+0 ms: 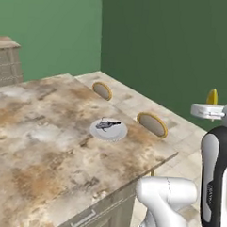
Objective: Take the lemon wedge from the fridge and place it on the plate with fish on the dining counter.
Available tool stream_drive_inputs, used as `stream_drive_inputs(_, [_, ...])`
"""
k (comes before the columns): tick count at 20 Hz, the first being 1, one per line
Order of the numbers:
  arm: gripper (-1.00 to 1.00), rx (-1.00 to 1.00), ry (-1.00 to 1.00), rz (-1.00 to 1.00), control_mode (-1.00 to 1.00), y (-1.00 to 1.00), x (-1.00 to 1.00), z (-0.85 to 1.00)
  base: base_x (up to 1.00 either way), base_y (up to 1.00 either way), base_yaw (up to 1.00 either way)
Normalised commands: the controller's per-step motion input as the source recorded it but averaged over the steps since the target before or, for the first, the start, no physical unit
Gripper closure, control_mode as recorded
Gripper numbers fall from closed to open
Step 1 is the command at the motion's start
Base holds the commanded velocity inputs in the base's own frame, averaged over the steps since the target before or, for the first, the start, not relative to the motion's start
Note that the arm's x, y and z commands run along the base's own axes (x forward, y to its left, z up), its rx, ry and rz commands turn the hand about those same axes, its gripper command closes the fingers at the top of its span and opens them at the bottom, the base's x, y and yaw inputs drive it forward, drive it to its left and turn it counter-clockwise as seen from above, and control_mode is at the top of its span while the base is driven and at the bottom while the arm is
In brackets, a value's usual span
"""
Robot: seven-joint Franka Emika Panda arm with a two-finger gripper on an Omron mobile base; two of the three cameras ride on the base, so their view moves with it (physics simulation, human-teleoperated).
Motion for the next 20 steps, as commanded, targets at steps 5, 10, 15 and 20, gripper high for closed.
stream_drive_inputs(5, [1.0, 0.0, 0.0, 0.0, 1.0, 0.0, 0.0, 0.0, 0.91, -0.45, 0.5])
stream_drive_inputs(10, [1.0, 0.0, 0.0, 0.0, 1.0, 0.0, 0.0, 0.0, 1.0, -0.16, 0.22])
stream_drive_inputs(15, [1.0, 0.0, 0.21, 0.1, -1.0, 0.04, 0.6, -0.35, 0.4, 0.0, 0.06])
stream_drive_inputs(20, [1.0, 0.0, 0.5, 0.19, -1.0, 0.18, 1.0, -0.72, 0.0, 0.0, 0.0])
